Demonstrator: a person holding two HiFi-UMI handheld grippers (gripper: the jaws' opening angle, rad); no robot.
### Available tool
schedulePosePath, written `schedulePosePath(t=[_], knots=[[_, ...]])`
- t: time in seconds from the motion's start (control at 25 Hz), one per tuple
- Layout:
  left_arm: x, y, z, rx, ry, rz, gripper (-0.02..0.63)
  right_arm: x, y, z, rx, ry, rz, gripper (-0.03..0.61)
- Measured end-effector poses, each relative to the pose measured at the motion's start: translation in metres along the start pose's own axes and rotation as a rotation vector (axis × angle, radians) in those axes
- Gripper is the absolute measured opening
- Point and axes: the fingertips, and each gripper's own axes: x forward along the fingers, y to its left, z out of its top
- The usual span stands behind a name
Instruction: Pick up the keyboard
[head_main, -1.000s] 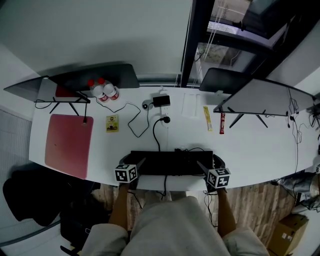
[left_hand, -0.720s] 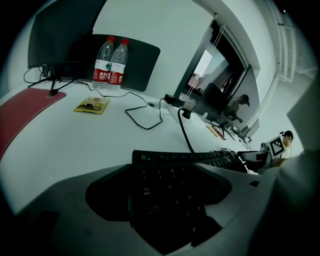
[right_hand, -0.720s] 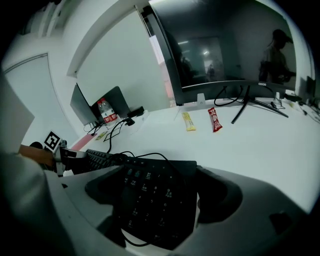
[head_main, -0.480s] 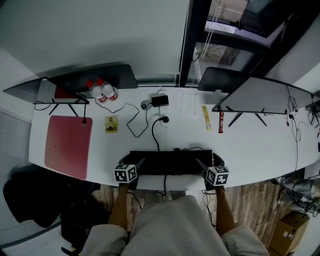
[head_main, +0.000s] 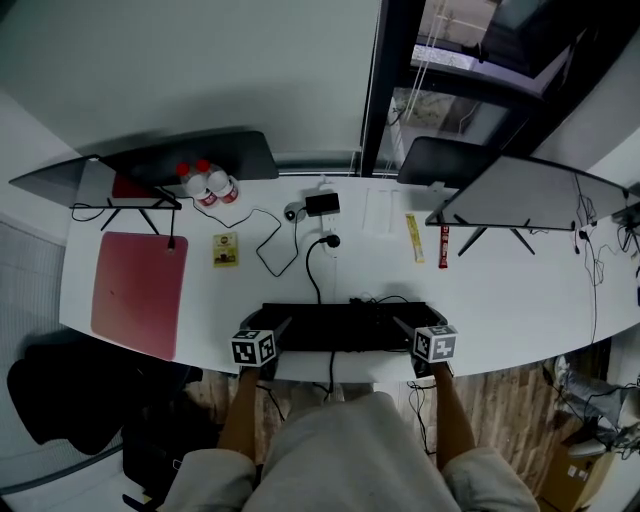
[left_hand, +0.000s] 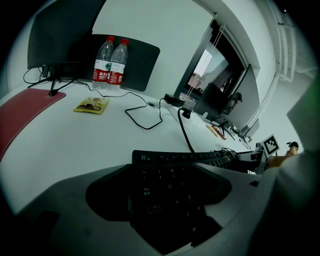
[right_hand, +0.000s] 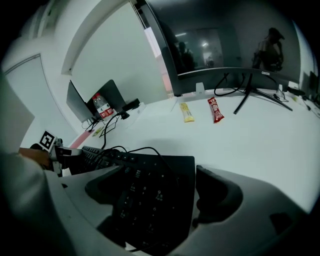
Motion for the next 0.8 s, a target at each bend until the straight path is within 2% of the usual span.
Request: schedulePosePath(t=[0.8], knots=[[0.001,0.0002,-0.0003,-0.017,-0.015,0.022,0.334,0.0011,-0.0024,0.001,0.032,-0.011,-0.061,0.426]])
